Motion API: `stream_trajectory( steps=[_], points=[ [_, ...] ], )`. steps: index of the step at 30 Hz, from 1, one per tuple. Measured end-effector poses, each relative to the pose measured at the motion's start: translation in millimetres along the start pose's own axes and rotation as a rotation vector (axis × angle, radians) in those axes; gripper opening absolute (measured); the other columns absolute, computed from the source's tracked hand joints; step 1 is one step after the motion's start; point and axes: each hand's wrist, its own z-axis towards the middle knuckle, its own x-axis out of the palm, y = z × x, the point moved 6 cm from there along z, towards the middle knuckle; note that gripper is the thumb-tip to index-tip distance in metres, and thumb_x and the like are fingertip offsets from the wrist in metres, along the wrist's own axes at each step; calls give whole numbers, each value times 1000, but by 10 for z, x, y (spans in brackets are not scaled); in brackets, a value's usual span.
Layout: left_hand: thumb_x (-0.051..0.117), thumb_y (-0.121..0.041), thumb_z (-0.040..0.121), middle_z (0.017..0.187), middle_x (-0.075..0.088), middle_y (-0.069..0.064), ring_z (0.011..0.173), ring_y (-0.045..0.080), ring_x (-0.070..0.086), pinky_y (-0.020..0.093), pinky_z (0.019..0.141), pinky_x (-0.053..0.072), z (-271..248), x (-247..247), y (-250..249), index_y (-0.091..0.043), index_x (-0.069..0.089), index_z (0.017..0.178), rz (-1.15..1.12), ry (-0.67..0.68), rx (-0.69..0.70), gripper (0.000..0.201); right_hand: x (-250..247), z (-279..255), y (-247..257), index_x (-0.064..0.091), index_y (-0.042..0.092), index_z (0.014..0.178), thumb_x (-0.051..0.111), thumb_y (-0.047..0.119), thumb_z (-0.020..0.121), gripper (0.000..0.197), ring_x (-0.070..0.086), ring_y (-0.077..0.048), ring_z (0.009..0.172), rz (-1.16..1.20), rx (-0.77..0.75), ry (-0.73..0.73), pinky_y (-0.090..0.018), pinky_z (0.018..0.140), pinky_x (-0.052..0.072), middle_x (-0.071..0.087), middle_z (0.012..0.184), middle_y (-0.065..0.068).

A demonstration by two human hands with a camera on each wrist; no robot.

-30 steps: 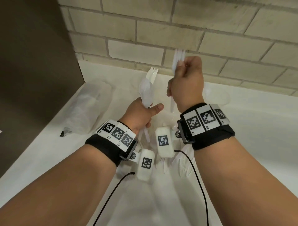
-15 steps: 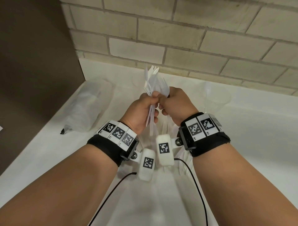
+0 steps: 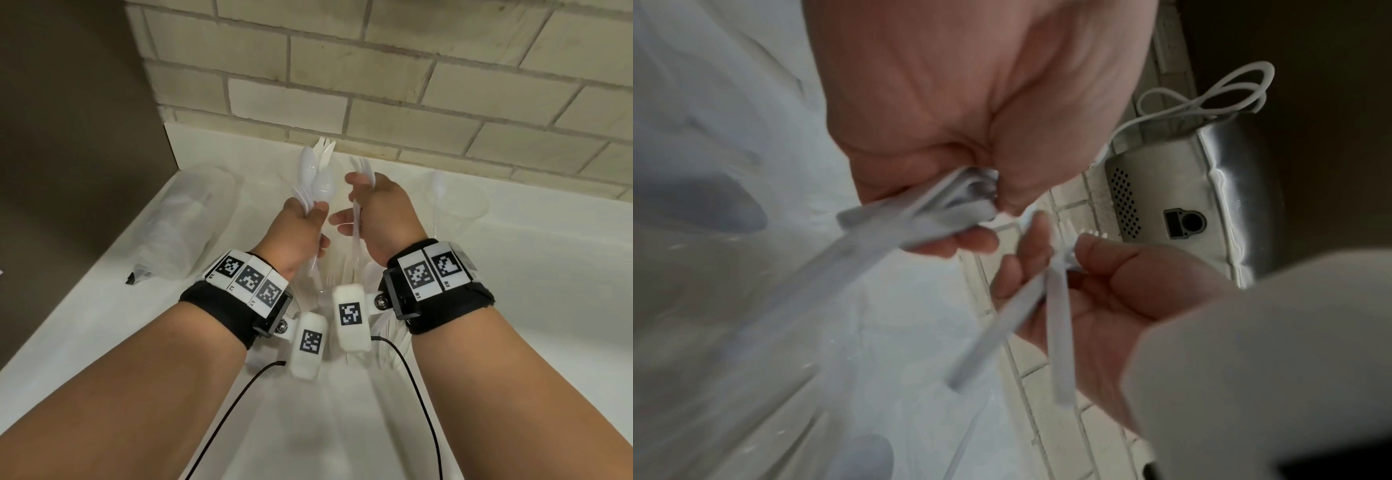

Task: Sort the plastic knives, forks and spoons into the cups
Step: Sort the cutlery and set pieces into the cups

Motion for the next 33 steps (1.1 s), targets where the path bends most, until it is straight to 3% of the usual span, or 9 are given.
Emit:
stream_trajectory(
  steps=[4,9,11,13,17,22,27,30,33],
  points=[
    [48,-25,98,82,50,3,58,12,49,22,51,45,15,-3,19,-15,44,90,33,-8,35,13,41,4,115,55,11,103,53,36,95,26,47,-13,51,-135,-140,-5,-30,55,42,52,73,1],
    [41,-16,99,83,56,1,62,10,50,27,61,44,-49,86,-94,-24,53,94,64,42,108,15,84,52,84,66,10,78,84,31,67,30,66,-15,66,-334,-247,-43,-31,65,54,68,70,-2],
    [40,-13,98,82,56,2,62,11,49,28,62,44,-68,101,-117,-25,51,91,78,37,122,18,104,81,65,67,10,74,82,28,68,24,65,-13,63,-391,-262,-42,-26,61,52,70,69,-1],
    [43,-16,98,88,55,4,63,11,51,28,62,45,-75,97,-112,-14,44,100,83,26,106,4,100,89,78,66,13,71,80,22,71,16,62,-10,58,-420,-272,-53,-17,55,45,68,67,1],
    [46,-17,97,88,55,5,63,11,52,29,59,45,-49,107,-58,-8,40,106,104,25,82,13,117,87,112,63,7,72,69,22,79,18,58,-18,62,-557,-330,-61,-22,53,40,65,70,-7],
    [47,-22,98,84,54,3,64,12,54,32,61,50,-30,111,-20,-7,38,110,170,28,59,20,101,75,206,49,10,77,56,24,90,20,44,-17,59,-682,-433,-127,-16,49,28,49,67,0],
    [42,-22,98,94,60,12,73,21,57,48,75,53,-39,129,-86,-4,37,121,324,36,128,30,72,39,182,54,15,83,67,29,84,19,53,-13,66,-554,-417,-136,-17,54,37,55,70,8],
    [41,-19,98,96,59,11,73,18,56,46,76,53,-63,156,-120,-3,32,126,321,57,149,33,63,42,181,59,14,82,73,30,78,21,56,-11,67,-535,-416,-135,-8,56,37,63,75,4],
    [41,-17,99,85,56,8,65,14,54,42,70,52,-74,163,-126,0,33,120,235,55,142,29,57,73,177,51,18,72,67,23,82,20,49,-6,59,-579,-396,-113,-5,51,35,53,66,6]
  ],
)
